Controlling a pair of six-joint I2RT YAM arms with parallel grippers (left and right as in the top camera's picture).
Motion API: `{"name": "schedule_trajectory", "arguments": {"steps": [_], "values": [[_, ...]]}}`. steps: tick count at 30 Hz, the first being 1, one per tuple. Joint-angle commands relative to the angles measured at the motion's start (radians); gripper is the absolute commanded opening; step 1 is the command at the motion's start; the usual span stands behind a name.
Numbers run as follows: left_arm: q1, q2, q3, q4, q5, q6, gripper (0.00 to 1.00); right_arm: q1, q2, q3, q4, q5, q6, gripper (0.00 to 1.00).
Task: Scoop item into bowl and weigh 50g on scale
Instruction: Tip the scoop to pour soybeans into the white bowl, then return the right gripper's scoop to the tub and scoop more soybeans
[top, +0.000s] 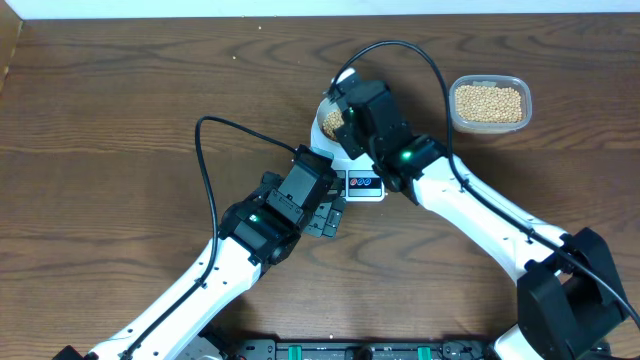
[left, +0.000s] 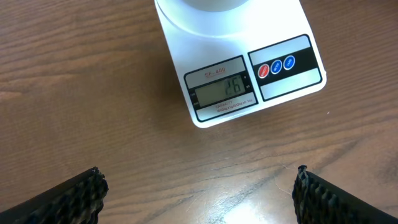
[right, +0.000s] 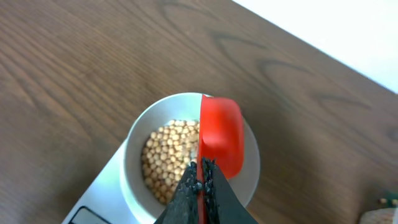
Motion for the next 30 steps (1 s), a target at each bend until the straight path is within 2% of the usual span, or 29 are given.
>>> {"name": "schedule_trajectory", "arguments": {"steps": [1, 4, 8, 12, 16, 22, 30], "values": [[0.0, -0.004, 0.0, -0.002, -0.017, -0.006, 0.98, -0.003, -0.027, 0.002, 0.006, 0.059, 0.04, 0.01], [0.0, -0.004, 0.0, -0.002, -0.017, -0.006, 0.98, -0.019, -0.057, 0.002, 0.005, 0.024, 0.074, 0.01], [0.0, -0.004, 0.0, -0.002, -0.017, -0.006, 0.98, -0.088, -0.158, 0.002, -0.011, -0.133, 0.138, 0.01], [0.0, -0.004, 0.0, -0.002, -0.017, -0.006, 0.98, -0.247, -0.26, 0.002, -0.081, -0.325, 0.22, 0.01], [0.0, -0.004, 0.0, -0.002, -0.017, -0.006, 0.98, -0.411, -0.294, 0.002, -0.178, -0.465, 0.23, 0.01], [0.0, -0.004, 0.0, -0.002, -0.017, -0.006, 0.98, -0.65, -0.278, 0.002, -0.311, -0.518, 0.171, 0.01], [0.0, -0.004, 0.0, -0.002, -0.017, -0.006, 0.98, -0.83, -0.165, 0.002, -0.319, -0.517, 0.143, 0.01]]}}
